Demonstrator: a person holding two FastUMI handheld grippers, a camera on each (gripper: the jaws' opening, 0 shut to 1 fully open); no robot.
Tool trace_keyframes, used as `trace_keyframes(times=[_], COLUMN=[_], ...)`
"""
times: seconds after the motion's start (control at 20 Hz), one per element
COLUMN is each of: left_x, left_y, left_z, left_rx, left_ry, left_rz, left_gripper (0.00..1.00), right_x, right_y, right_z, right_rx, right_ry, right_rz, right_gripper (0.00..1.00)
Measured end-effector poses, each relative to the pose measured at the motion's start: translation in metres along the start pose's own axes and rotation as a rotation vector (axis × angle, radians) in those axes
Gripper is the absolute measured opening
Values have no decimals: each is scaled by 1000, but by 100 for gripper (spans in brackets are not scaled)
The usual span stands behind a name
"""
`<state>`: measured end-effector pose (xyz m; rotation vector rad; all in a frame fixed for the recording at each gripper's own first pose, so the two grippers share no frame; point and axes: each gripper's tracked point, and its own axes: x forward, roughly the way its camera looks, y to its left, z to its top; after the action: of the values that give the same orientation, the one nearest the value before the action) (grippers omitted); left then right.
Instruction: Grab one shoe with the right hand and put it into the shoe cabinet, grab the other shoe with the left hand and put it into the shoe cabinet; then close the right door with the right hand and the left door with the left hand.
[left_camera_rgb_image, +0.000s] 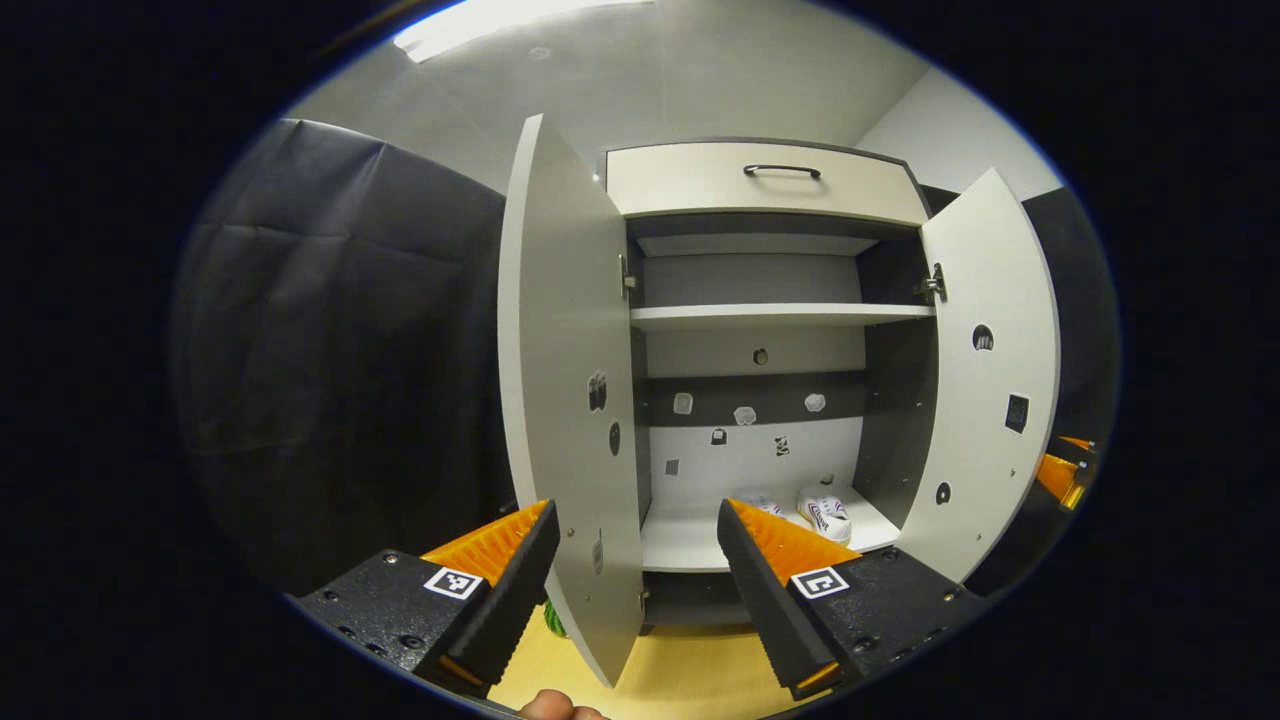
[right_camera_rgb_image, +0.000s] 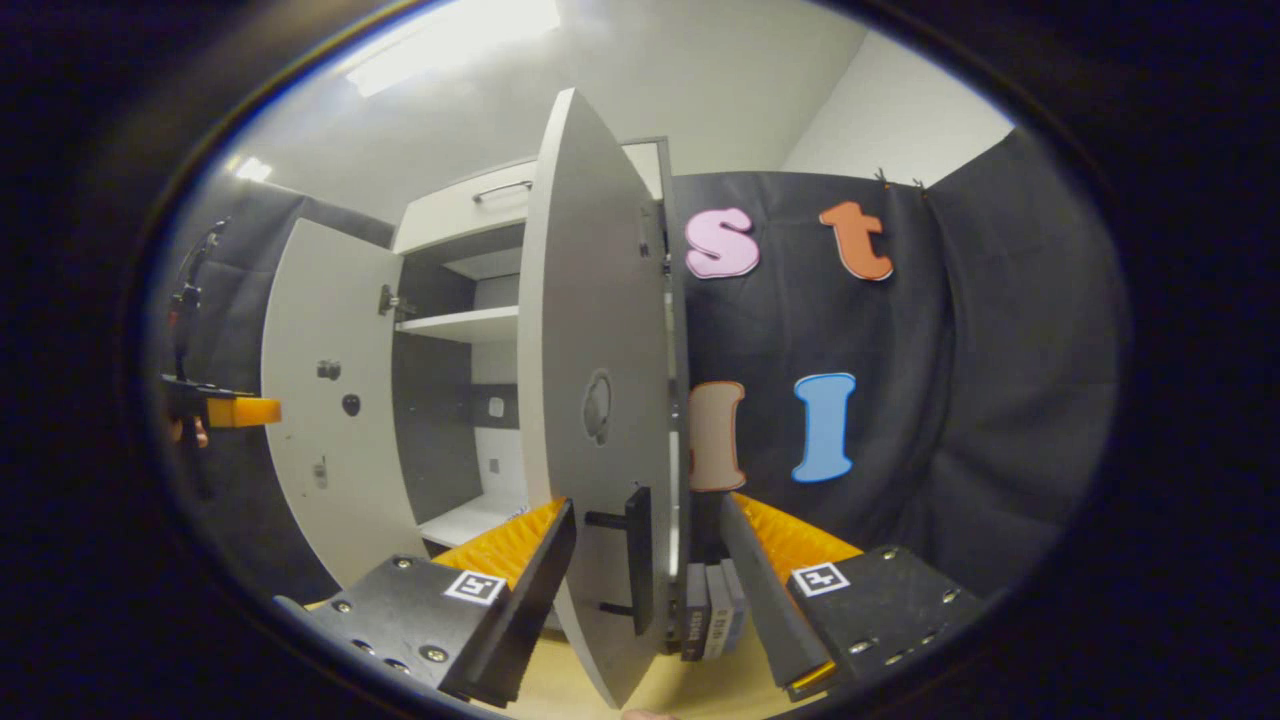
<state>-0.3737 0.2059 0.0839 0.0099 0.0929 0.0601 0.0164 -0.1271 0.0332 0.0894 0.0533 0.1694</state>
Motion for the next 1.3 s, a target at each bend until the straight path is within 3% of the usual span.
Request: trace_keyframes(times=[0.05,0.1,0.15,0.2,0.3,0.55,0.7,0.85,1.0,1.3], left_x=[0,-1,-1,-3,-2,-3,-8,-13,-29,-43], left_y=[1,3,4,9,13,19,21,28,39,64], left_z=[-1,-1,-3,-4,-2,-2,-3,-3,4,4], left_rx=[-6,-10,-11,-10,-11,-19,-24,-25,-23,-19], left_ry=[1,3,6,7,-3,-19,-22,-22,-24,-26], left_rz=[3,5,9,18,35,73,89,104,116,176], left_gripper=[96,96,96,96,96,93,96,94,94,96], right_x=[-3,-8,7,15,9,8,11,11,7,9], right_y=[19,47,54,51,49,53,64,92,144,175], right_z=[1,1,1,5,10,12,12,12,20,30], right_rx=[2,45,41,-5,-26,50,47,70,139,180], right_ry=[-4,-2,-13,-30,-45,-28,-25,-22,-28,-44], right_rz=[62,171,142,113,85,122,137,210,370,445], right_gripper=[83,88,85,100,94,97,96,97,96,95])
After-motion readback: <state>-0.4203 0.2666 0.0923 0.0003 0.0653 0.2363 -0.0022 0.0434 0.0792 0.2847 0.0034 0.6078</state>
